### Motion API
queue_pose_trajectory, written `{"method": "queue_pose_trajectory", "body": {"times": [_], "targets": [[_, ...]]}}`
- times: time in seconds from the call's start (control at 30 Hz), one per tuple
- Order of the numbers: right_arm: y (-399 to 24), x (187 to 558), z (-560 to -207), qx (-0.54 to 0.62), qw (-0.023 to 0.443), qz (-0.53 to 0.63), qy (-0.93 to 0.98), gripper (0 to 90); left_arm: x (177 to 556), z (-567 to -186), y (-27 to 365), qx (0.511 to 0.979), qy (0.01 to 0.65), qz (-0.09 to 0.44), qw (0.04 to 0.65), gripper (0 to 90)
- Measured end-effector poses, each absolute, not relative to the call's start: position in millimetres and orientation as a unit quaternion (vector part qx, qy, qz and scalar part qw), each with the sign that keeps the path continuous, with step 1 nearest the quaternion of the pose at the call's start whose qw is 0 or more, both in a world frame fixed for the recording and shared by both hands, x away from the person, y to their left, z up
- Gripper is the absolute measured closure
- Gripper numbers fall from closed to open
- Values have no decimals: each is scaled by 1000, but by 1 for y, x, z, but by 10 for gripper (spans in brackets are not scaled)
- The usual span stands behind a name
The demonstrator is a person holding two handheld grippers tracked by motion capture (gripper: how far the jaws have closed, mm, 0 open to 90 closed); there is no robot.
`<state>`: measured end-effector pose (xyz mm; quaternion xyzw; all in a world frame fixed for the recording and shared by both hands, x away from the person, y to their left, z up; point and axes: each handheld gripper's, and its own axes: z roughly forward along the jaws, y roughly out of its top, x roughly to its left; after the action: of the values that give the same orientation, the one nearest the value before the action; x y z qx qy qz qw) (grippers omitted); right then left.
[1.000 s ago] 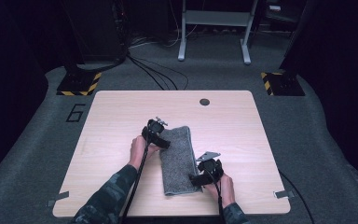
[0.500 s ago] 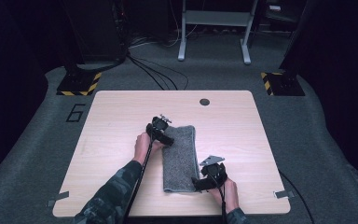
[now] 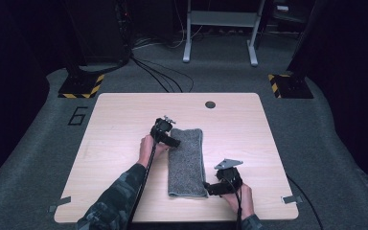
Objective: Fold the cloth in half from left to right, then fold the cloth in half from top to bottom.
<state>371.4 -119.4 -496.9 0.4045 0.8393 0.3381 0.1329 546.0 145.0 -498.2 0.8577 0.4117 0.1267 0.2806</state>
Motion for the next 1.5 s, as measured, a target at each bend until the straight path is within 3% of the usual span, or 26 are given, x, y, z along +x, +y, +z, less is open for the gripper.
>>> {"method": "queue_pose_trajectory", "body": {"times": [0.5,0.97,1.2,1.5], "targets": [[-103,473,-475,413,116,345,835,166,552,-498,159,842,432,113,303,160],[-82,533,-475,425,114,324,838,208,565,-492,155,842,430,106,307,171],[-77,557,-487,447,111,314,830,261,571,-495,156,839,437,97,310,197],[-77,573,-497,473,123,308,816,414,573,-500,153,838,434,99,316,286]]}}
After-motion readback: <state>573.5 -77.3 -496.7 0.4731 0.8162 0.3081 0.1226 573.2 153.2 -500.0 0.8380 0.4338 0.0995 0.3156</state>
